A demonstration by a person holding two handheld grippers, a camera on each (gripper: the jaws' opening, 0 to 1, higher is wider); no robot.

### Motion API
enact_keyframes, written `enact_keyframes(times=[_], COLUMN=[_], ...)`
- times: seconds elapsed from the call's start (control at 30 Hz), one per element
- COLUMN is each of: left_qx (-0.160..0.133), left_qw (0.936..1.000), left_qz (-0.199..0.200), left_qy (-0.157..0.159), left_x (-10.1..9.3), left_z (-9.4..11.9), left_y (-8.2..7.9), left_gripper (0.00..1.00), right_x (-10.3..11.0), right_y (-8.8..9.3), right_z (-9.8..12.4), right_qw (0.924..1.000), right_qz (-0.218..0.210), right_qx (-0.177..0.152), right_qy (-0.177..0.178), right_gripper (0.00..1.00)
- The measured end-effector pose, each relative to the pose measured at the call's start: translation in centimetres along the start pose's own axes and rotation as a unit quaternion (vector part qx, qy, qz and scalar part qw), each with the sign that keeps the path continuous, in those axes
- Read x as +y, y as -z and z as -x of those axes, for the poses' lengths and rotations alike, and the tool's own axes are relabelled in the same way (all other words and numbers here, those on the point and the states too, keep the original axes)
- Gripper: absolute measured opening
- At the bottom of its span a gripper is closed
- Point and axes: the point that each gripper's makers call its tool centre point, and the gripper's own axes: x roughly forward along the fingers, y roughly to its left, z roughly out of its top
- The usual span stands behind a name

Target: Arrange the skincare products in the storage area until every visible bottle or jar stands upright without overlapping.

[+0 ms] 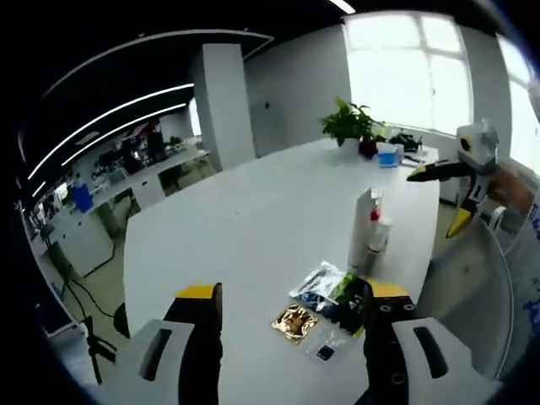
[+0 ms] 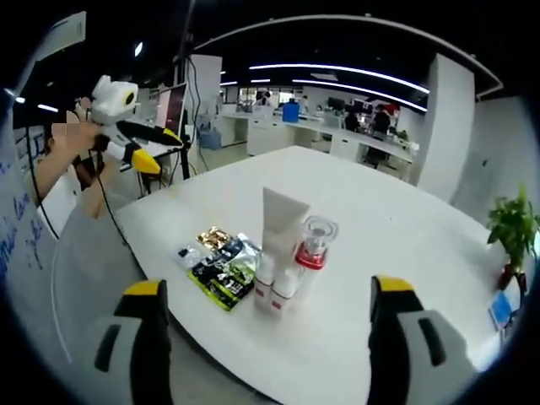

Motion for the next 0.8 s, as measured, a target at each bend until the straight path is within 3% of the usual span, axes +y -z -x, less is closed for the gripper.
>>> enact_keyframes(times=[0.07, 0.33, 0.8], left_qx=[-0.004, -0.027, -0.025], left_qw=[0.9999, 0.9992, 0.9978], left_qz=[0.005, 0.017, 0.030], left_qy=[-0.009, -0.026, -0.054], left_x=[0.0, -1.0, -1.8], left_z=[0.5, 1.9, 3.7], left_y=[0.2, 1.0, 3.2], left_gripper=[0.72, 0.76, 0.89], right_x=[0.0, 0.0, -0.1], right_y=[0.1, 0.4, 1.0], right_z=[0.1, 0.3, 0.2], right_qw=[1.0000, 1.0000, 0.9998], right_qz=[-0.002, -0.008, -0.018], right_qx=[-0.001, 0.000, 0.001], right_qy=[0.000, 0.004, 0.007], right_gripper=[1.00, 1.00, 1.00])
